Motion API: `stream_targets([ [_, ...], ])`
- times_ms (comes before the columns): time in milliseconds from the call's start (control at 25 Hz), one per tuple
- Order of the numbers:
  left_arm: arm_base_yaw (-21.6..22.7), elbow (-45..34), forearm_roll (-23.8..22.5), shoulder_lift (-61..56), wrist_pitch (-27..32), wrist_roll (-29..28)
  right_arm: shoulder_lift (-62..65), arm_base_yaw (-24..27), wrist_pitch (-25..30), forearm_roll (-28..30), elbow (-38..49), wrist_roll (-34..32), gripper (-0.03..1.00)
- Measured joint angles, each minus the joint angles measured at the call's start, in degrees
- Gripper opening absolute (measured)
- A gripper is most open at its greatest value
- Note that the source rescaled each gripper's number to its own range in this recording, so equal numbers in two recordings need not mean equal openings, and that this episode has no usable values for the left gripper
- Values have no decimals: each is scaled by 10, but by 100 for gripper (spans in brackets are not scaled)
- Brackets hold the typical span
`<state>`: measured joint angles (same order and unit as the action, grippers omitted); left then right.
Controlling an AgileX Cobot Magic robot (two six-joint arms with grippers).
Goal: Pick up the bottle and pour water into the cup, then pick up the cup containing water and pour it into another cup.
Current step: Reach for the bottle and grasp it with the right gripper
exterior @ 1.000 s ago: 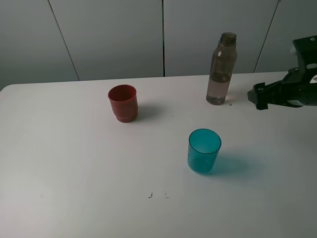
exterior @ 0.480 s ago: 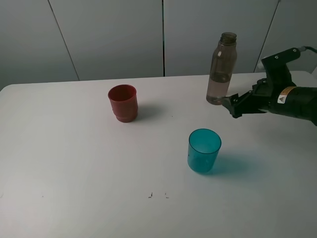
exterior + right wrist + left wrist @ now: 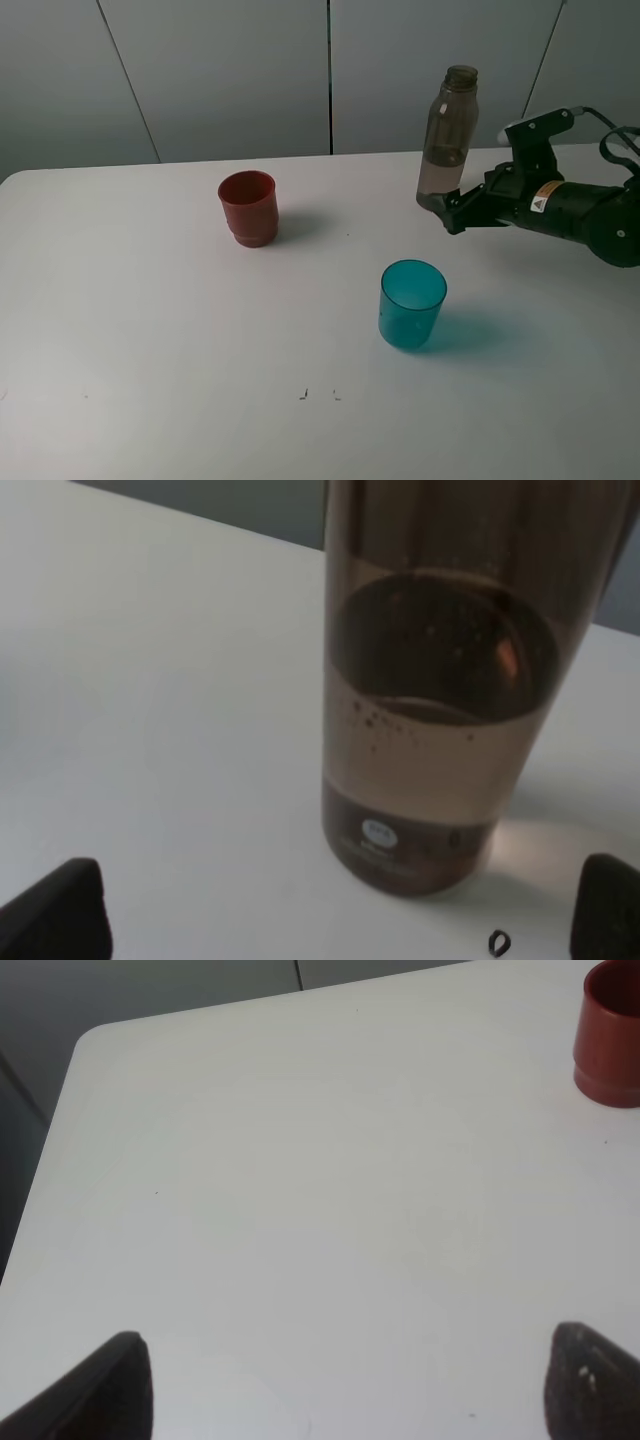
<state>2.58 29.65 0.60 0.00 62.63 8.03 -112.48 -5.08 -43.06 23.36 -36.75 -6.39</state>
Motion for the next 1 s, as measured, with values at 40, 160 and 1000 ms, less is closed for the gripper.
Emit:
stream_targets([
  [40,0,0,0,0,0,0,-8,1,0,0,-9,0,100],
  [160,0,0,0,0,0,0,-29,10,0,1,-33,0,100],
  [1000,0,0,0,0,0,0,-100,21,-30,53,-133,8,100],
])
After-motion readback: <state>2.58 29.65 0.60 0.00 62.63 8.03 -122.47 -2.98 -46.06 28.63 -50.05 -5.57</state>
